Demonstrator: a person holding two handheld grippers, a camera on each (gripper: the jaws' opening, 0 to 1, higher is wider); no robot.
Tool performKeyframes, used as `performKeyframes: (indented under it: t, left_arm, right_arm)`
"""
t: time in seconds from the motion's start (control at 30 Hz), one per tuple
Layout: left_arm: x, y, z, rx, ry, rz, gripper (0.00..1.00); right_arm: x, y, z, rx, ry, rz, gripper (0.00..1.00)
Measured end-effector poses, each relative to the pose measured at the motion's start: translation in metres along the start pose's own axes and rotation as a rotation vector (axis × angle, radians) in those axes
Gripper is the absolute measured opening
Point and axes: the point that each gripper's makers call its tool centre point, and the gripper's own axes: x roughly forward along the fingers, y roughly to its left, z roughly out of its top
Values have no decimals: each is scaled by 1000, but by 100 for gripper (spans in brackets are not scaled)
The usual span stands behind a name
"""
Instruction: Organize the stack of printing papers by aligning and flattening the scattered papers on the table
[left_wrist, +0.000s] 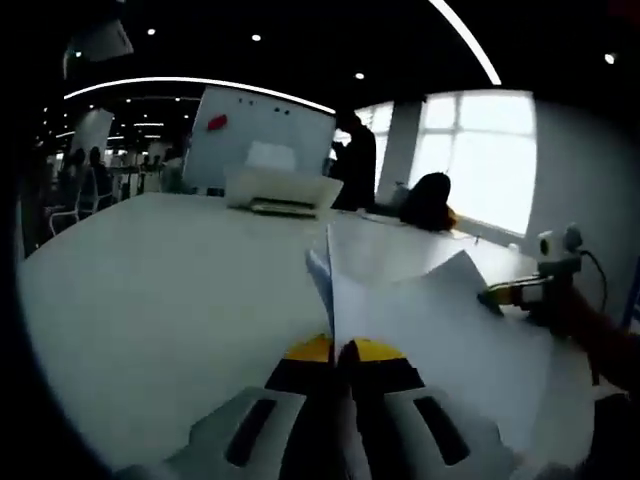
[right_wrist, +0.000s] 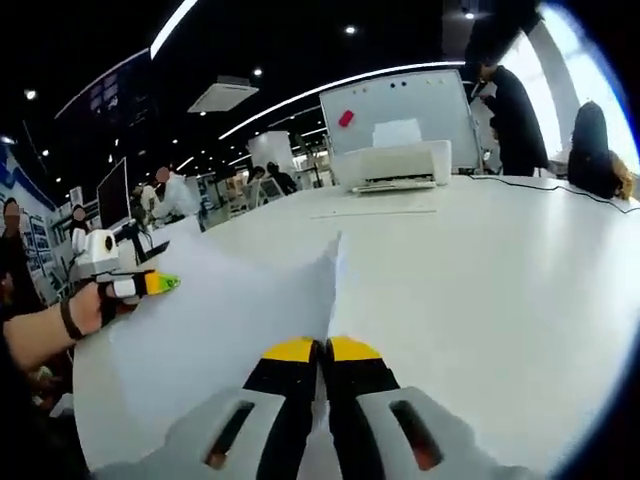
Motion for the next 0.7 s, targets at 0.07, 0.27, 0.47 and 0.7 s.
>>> performKeyframes:
  t: [0.07,0.27,0.47,0.7]
  left_arm:
    - [2,3,-2,16,10,20,10]
    - [6,12,-12,123,57,95,21]
    - [5,17,-11,173,46,138,30]
    - [0,27,-4,172,13,199,52]
  right_arm:
    - [2,-3,0,-5,4,-9,1]
    - [6,-17,-4,-106,26,-66,5]
    - [10,-27,-2,-159,19,-86,11]
    - [16,-33,2,-177,5,-103,40]
